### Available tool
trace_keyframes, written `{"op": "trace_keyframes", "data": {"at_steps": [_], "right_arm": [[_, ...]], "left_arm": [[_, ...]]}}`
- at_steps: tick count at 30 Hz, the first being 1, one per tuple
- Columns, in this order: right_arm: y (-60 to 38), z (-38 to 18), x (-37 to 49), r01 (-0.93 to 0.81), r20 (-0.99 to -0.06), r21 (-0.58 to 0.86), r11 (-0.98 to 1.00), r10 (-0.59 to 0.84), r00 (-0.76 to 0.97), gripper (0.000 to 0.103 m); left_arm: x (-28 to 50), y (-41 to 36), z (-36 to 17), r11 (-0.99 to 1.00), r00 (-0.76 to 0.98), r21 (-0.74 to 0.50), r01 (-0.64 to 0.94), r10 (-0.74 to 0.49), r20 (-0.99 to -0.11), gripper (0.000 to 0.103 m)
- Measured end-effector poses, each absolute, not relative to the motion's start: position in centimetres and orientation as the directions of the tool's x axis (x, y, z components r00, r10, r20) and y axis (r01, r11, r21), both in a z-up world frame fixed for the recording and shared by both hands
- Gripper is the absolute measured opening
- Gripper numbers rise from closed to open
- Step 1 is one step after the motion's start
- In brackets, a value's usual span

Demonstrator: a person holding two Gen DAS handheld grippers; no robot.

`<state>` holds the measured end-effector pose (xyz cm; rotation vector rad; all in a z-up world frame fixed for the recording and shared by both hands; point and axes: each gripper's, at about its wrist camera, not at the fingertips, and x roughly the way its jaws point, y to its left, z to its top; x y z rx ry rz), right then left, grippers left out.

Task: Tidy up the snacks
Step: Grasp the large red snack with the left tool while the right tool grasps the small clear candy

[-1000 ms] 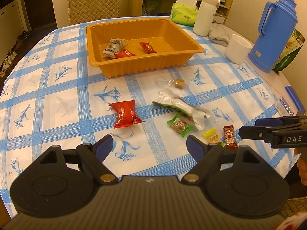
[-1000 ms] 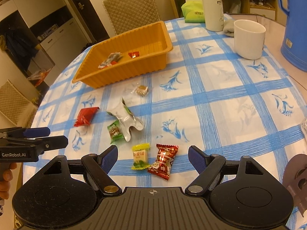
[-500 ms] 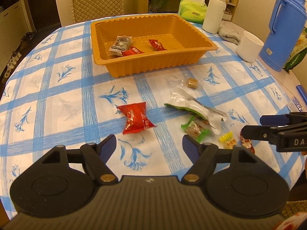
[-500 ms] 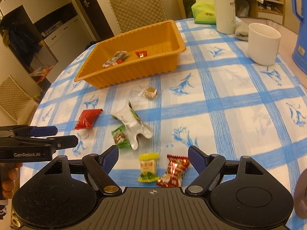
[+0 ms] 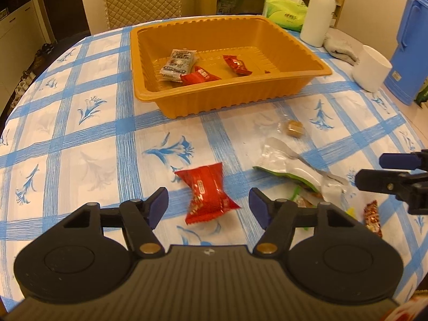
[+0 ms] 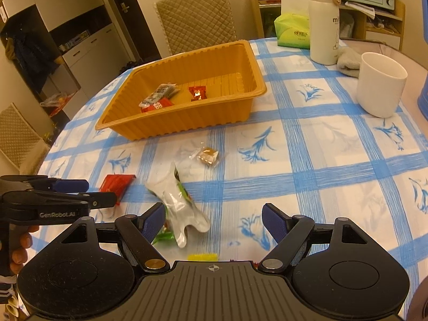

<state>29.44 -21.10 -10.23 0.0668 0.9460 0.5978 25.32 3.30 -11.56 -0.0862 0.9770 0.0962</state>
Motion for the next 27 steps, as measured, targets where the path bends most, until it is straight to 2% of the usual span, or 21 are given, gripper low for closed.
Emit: {"op": "trace_keyframes", "data": {"at_steps": [11, 14, 17, 19, 20, 21, 27], "right_arm": [[-20.6, -11.0, 30.7, -0.456, -0.752, 0.306, 0.836, 0.506, 0.422, 0.074], [-20.5, -11.1, 31.1, -0.459, -0.752, 0.304, 0.835, 0.506, 0.423, 0.074], [-20.4, -11.2, 31.5, -0.465, -0.752, 0.299, 0.833, 0.506, 0.422, 0.073], [-20.3, -11.3, 31.8, -0.470, -0.755, 0.294, 0.832, 0.504, 0.420, 0.073], [-20.2, -11.4, 31.9, -0.475, -0.756, 0.291, 0.831, 0.503, 0.419, 0.072], [-20.1, -11.5, 32.0, -0.479, -0.758, 0.285, 0.830, 0.501, 0.418, 0.072], [-19.6, -12.3, 33.3, -0.523, -0.761, 0.247, 0.816, 0.498, 0.416, 0.065]], "left_arm": [[27.3, 4.0, -12.6, 0.993, 0.537, -0.028, -0.118, 0.040, -0.843, 0.051], [27.5, 3.9, -12.9, 0.994, 0.529, -0.025, -0.106, 0.035, -0.848, 0.043], [27.5, 4.0, -13.1, 0.994, 0.523, -0.026, -0.108, 0.035, -0.852, 0.042], [27.5, 4.1, -13.2, 0.994, 0.518, -0.022, -0.109, 0.038, -0.855, 0.037], [27.6, 4.2, -13.3, 0.994, 0.514, -0.014, -0.108, 0.044, -0.856, 0.029], [27.6, 4.3, -13.3, 0.994, 0.511, -0.005, -0.107, 0.051, -0.858, 0.027], [27.2, 5.4, -13.2, 0.990, 0.513, 0.009, -0.140, 0.080, -0.855, 0.027]]}}
